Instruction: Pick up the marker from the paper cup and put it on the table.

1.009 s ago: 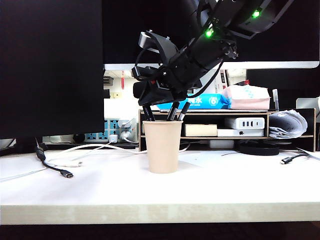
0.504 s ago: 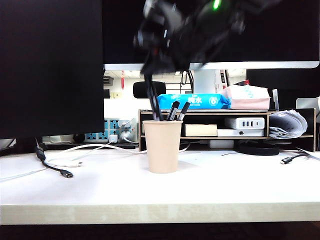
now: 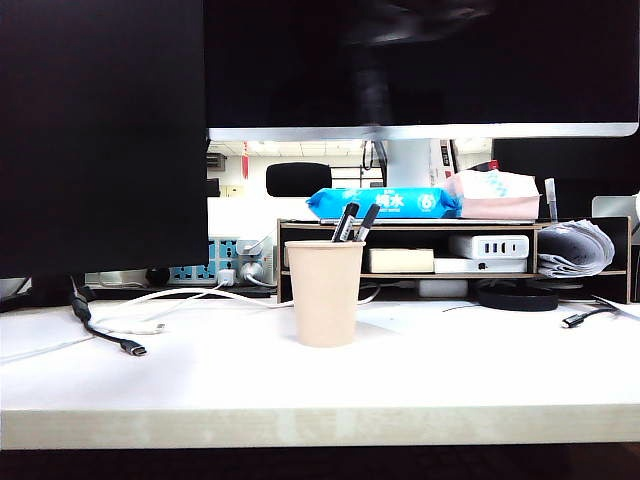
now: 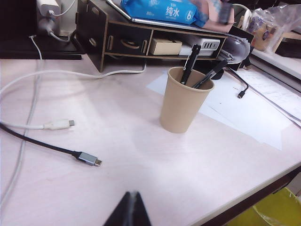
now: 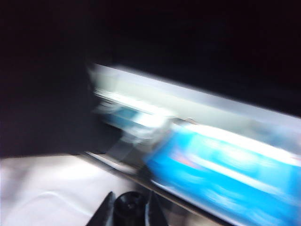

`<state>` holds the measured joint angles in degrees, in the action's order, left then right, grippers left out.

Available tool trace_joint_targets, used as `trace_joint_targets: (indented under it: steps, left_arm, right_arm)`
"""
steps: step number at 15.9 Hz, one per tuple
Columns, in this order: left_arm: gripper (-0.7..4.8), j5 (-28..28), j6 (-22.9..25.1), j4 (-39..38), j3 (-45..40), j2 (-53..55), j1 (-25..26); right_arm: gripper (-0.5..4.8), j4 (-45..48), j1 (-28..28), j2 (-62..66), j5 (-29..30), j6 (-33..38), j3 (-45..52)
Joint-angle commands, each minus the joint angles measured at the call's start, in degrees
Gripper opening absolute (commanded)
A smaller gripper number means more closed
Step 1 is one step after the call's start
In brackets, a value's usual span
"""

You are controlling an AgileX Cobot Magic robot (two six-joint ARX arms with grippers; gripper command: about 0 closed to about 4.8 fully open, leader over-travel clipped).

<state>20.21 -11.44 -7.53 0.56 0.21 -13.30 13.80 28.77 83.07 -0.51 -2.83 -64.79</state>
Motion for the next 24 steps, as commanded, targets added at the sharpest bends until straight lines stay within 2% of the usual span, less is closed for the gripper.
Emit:
trace_joint_targets:
  steps: [1, 3, 4, 6, 7, 9, 13, 16, 20, 21, 22, 24]
  left_arm:
    - [-0.05, 0.4, 0.0, -0.2, 0.0, 0.0, 0.0]
    - [-0.05, 0.5, 0.0, -0.4, 0.0, 0.0, 0.0]
    - [-0.05, 0.5, 0.0, -0.5, 0.0, 0.0, 0.0]
    - [-0.05, 0.5, 0.0, -0.6, 0.0, 0.0, 0.0]
    - [-0.05, 0.5, 0.0, -0.5, 0.0, 0.0, 0.0]
    - [-0.05, 0.5, 0.0, -0.5, 0.0, 0.0, 0.0]
    - [-0.05, 0.6, 0.0, -0.6, 0.0, 0.0, 0.0]
    - [-0.05, 0.6, 0.0, -0.6, 0.0, 0.0, 0.0]
    - [-0.05, 0.6, -1.0, -0.9, 0.0, 0.0, 0.0]
    - [-0.05, 0.6, -1.0, -0.8, 0.0, 0.0, 0.0]
    - [-0.05, 0.6, -1.0, -0.8, 0.0, 0.0, 0.0]
    - [-0.05, 0.6, -1.0, -0.8, 0.0, 0.0, 0.0]
  right_arm:
    - [0.08, -14.3, -7.6, 1.1, -0.7, -0.2, 0.2]
    - [0.08, -21.5, -13.1, 2.1, 2.3, 1.1, 0.1]
    - [0.08, -28.6, -16.8, 4.4, 10.2, 3.0, -2.1]
    - [0.08, -38.9, -18.8, 9.9, 15.5, 3.0, -7.8]
    - [0.08, -41.4, -18.8, 12.0, 16.5, 3.0, -9.9]
    - [0.08, -47.9, -18.8, 19.2, 22.4, 3.0, -17.5]
    - [0.08, -63.5, -18.5, 31.8, 21.6, 4.0, -33.3]
    - [0.09, -72.0, -18.6, 38.0, 21.4, 3.9, -40.0]
    - [0.14, -72.0, -18.5, 40.7, 21.0, 3.9, -41.5]
    - [0.3, -71.4, -18.5, 40.7, 21.0, 3.9, -41.5]
    - [1.21, -70.5, -18.5, 40.7, 21.0, 3.9, -41.5]
    - [1.27, -69.3, -18.5, 40.7, 21.0, 3.9, -41.5]
